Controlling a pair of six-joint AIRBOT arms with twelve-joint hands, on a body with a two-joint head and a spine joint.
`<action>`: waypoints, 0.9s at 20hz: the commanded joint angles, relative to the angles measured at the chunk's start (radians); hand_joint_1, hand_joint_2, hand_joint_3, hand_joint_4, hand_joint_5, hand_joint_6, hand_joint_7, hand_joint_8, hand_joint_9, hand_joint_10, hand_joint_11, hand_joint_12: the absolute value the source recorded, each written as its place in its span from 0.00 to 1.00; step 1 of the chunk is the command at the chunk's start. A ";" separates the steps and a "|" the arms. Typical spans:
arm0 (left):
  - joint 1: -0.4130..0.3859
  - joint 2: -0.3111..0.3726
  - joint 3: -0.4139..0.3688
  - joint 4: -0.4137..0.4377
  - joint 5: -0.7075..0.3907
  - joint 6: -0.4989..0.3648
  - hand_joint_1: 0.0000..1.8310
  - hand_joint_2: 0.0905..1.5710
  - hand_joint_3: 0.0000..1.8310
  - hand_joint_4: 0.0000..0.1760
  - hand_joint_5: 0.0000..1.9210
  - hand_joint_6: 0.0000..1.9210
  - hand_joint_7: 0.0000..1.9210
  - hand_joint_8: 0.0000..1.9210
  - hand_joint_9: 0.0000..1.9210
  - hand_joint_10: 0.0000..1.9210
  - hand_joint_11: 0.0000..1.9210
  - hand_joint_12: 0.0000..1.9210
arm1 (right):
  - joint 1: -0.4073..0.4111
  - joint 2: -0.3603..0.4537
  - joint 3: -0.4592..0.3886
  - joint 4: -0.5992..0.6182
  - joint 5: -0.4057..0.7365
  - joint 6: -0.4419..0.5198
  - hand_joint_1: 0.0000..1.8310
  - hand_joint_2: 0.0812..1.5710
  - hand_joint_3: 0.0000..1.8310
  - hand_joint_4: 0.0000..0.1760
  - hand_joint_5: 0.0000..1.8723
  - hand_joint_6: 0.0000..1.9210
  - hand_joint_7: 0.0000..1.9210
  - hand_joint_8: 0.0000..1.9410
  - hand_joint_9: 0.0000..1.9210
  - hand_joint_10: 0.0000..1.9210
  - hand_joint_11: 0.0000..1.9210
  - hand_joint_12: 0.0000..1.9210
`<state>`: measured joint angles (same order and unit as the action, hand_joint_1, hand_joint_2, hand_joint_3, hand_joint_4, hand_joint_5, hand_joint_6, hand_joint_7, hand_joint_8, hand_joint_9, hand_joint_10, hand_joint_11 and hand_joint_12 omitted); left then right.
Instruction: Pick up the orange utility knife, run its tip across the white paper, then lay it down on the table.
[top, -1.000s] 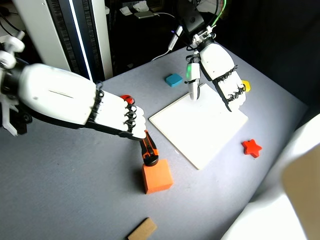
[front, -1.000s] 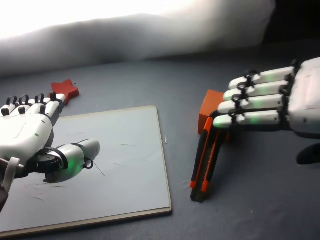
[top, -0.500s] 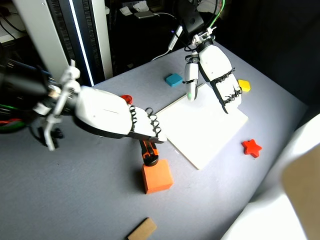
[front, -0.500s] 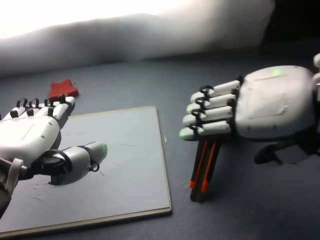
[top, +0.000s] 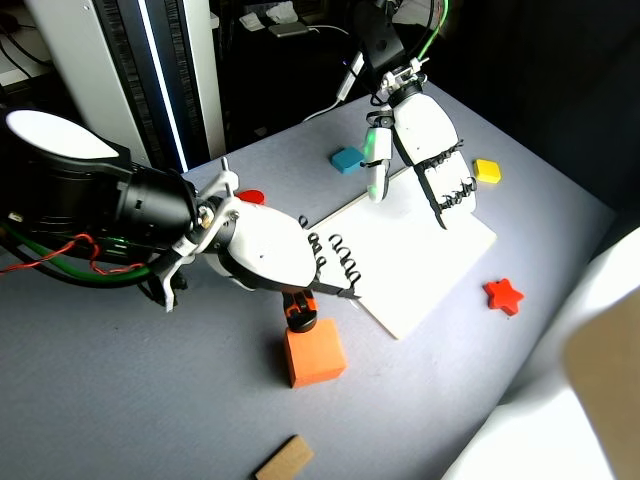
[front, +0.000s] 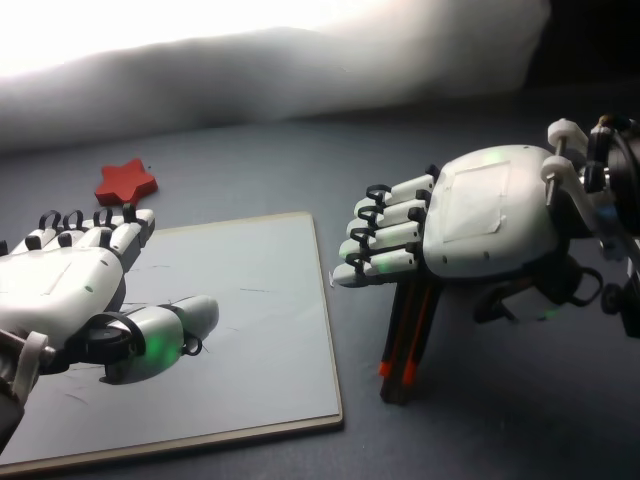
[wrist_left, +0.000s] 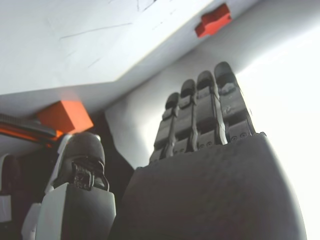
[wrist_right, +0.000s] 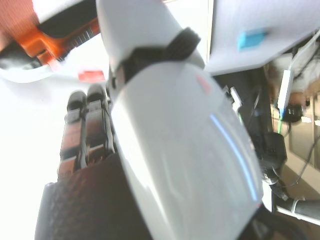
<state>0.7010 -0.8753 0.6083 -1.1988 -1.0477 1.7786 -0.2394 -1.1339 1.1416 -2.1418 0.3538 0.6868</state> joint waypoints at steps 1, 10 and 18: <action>-0.005 0.002 -0.004 0.069 -0.075 -0.002 0.02 0.79 0.00 0.00 0.00 0.00 0.04 0.00 0.05 0.00 0.00 0.16 | 0.015 -0.004 0.006 -0.009 -0.018 0.025 0.59 0.69 0.00 0.00 0.00 0.00 0.00 0.00 0.00 0.00 0.00 0.00; -0.009 0.000 -0.008 0.070 -0.082 0.000 0.00 0.79 0.00 0.00 0.00 0.00 0.04 0.00 0.05 0.00 0.00 0.14 | 0.004 -0.117 0.130 -0.106 0.013 0.098 0.61 0.68 0.00 0.00 0.00 0.00 0.00 0.00 0.00 0.00 0.00 0.00; -0.017 -0.006 -0.006 0.070 -0.083 0.005 0.00 0.79 0.00 0.00 0.00 0.00 0.05 0.00 0.07 0.00 0.00 0.18 | -0.035 -0.145 0.140 -0.120 0.011 0.098 0.62 0.68 0.00 0.00 0.00 0.00 0.00 0.00 0.00 0.00 0.00 0.00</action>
<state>0.6918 -0.8825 0.5976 -1.1931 -1.0492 1.7824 -0.2798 -1.2831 1.2804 -2.2787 0.4114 0.7853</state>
